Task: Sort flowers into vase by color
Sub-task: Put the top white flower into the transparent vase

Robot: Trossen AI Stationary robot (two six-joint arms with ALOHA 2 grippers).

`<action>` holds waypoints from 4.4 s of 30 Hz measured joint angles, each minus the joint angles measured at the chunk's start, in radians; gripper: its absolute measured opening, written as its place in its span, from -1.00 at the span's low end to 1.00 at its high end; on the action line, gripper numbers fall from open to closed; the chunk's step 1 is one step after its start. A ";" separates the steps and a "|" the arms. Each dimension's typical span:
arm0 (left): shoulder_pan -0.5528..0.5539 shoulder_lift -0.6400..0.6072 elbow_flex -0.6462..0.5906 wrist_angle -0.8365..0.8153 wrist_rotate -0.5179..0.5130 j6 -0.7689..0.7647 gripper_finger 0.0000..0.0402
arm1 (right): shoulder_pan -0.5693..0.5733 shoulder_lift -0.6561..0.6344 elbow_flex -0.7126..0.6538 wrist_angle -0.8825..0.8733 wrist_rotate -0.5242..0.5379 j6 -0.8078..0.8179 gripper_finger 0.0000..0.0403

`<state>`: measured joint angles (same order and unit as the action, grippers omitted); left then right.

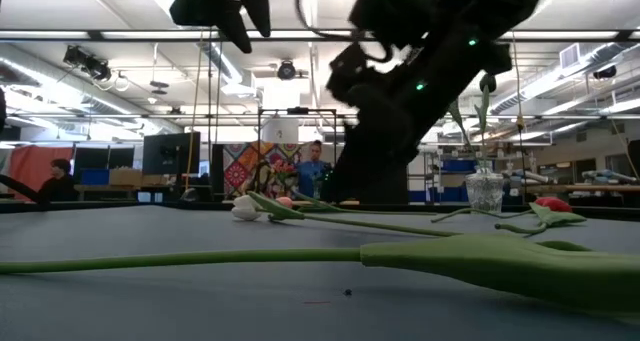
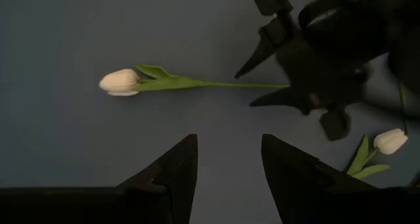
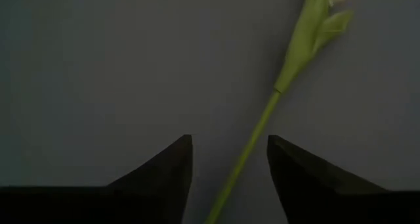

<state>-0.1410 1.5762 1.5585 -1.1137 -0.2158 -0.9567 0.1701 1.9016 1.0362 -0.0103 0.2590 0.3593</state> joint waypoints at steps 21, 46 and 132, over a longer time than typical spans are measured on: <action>-0.010 0.000 0.000 -0.023 -0.049 -0.046 -0.14 | -0.058 0.055 0.117 -0.258 -0.045 0.167 -0.93; -0.004 0.001 0.000 0.397 -0.212 0.340 -0.14 | -0.145 -0.706 -0.378 0.414 0.089 0.245 -1.00; 0.276 0.032 0.000 0.589 0.163 0.783 0.02 | -0.426 -1.079 -0.250 -0.108 0.508 -0.253 -0.94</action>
<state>0.1347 1.6081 1.5589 -0.5244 -0.0531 -0.1736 -0.2562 0.8230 0.7864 -0.1180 0.7666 0.1061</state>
